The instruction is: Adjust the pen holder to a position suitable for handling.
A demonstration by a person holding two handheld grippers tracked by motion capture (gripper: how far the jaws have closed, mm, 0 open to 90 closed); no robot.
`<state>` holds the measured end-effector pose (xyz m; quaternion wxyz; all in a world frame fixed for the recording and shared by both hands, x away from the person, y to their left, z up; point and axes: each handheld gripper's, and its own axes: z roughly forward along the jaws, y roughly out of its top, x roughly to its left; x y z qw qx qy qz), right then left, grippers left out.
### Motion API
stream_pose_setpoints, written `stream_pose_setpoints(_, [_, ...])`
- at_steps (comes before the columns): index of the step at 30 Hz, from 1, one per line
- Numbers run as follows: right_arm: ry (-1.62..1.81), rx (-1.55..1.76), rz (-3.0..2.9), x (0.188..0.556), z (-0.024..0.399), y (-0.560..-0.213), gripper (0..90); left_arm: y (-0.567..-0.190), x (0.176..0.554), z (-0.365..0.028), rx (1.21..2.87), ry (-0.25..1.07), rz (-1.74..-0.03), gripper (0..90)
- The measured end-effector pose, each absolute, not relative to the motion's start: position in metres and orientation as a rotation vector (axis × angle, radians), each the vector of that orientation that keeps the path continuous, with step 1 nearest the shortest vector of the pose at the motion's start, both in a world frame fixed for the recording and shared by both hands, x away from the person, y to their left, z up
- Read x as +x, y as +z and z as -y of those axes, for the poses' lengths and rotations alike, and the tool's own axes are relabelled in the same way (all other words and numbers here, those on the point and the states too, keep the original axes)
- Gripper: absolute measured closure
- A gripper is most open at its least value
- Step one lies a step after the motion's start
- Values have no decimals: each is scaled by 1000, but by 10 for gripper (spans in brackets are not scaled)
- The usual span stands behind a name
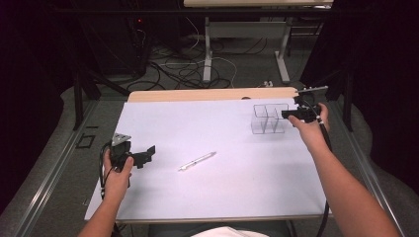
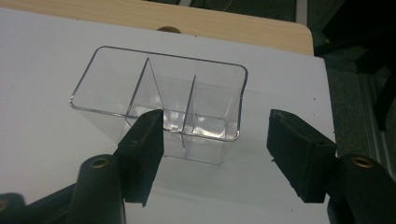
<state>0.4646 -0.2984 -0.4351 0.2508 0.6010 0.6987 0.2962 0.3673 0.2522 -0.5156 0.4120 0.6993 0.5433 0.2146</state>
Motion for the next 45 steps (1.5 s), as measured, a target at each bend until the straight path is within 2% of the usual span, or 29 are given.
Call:
stream_pose_setpoints(8, [745, 1722, -1870, 487, 308, -443, 470, -516, 368, -251, 1761, 532, -1362, 2])
stream_pose_setpoints(13, [732, 1744, -1864, 493, 312, -446, 483, -517, 369, -251, 1775, 524, -1359, 2])
stream_pose_setpoints(20, [738, 1774, -1885, 501, 311, -453, 587, -518, 370, -250, 1785, 518, -1357, 2])
stream_pose_setpoints(29, [693, 1774, -1898, 511, 309, -463, 638, -518, 371, -250, 1785, 517, -1353, 3])
stream_pose_setpoints(33, [668, 1790, -1912, 517, 309, -470, 704, -519, 371, -251, 1780, 515, -1354, 3])
stream_pose_setpoints(40, [640, 1807, -1912, 521, 309, -476, 734, -519, 371, -252, 1777, 512, -1358, 3])
stream_pose_setpoints(45, [639, 1824, -1910, 523, 307, -479, 786, -519, 371, -252, 1773, 508, -1363, 3])
